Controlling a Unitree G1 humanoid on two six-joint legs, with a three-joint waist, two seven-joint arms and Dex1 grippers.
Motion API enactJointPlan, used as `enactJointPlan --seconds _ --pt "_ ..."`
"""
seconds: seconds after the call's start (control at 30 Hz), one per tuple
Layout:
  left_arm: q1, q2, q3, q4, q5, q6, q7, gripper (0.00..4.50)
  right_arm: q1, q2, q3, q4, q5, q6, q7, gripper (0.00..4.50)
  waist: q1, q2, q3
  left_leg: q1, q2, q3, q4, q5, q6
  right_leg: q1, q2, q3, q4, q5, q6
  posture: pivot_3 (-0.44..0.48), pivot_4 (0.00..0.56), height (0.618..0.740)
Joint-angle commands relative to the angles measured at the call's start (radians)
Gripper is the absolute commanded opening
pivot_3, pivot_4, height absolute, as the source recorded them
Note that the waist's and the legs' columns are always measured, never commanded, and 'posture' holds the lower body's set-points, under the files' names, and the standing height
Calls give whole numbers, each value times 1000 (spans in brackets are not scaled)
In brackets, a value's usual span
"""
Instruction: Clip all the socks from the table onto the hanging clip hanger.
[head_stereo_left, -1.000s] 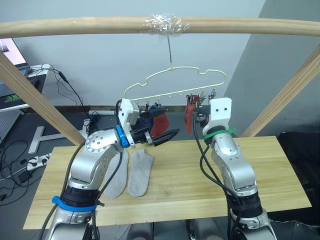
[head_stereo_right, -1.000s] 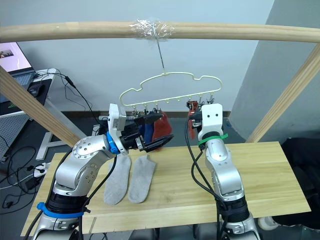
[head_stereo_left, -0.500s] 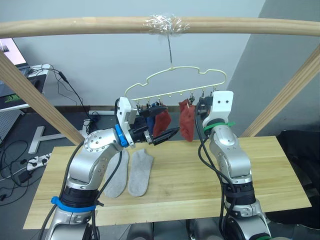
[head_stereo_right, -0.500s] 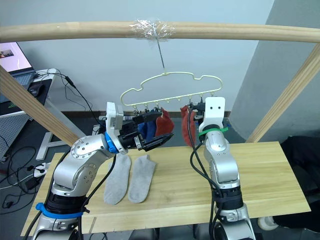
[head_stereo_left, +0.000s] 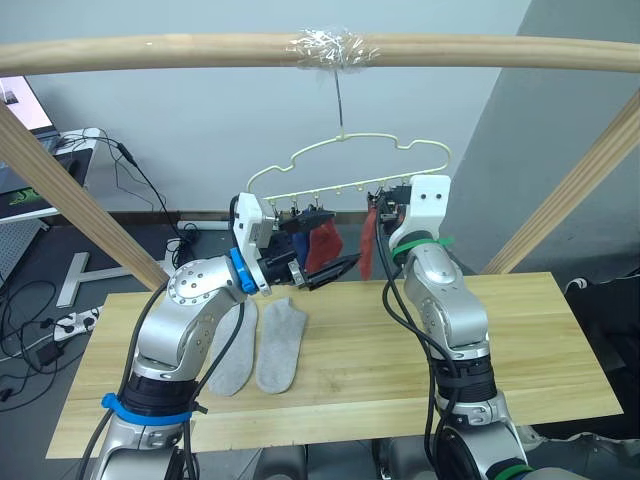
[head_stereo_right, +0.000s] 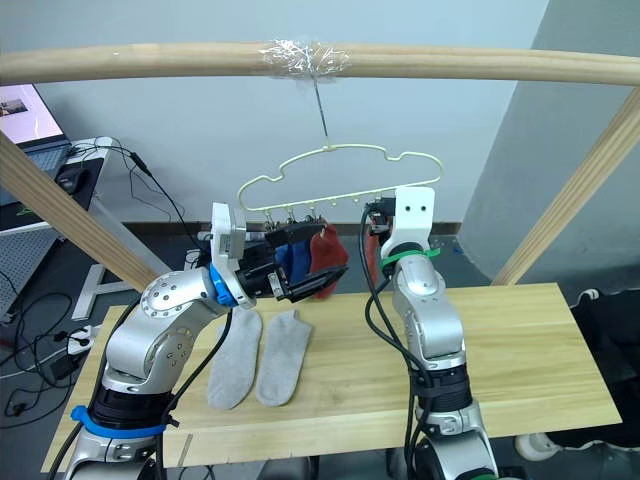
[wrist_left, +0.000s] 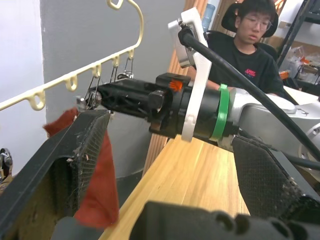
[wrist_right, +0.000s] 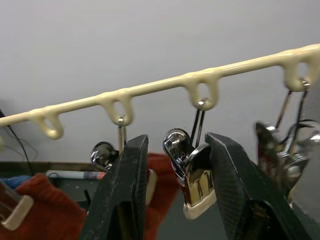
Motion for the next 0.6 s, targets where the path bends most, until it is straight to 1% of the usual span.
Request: enactJointPlan --seconds 0.03,0.37,0.6 --pt "2 0 11 -53 -18 -1 5 4439 -1 7 -2 -45 0 1 -13 1862 0 0 0 0 0 0 0 0 0 0 0 0 0 0 0 157 177 740" --pt "4 -2 9 -58 -17 3 7 4439 18 19 -27 -42 3 36 -50 1862 0 0 0 0 0 0 0 0 0 0 0 0 0 0 0 156 177 740" --pt "11 -3 10 -63 -17 5 7 4439 29 15 -3 -75 -4 65 -52 1862 0 0 0 0 0 0 0 0 0 0 0 0 0 0 0 154 176 740"
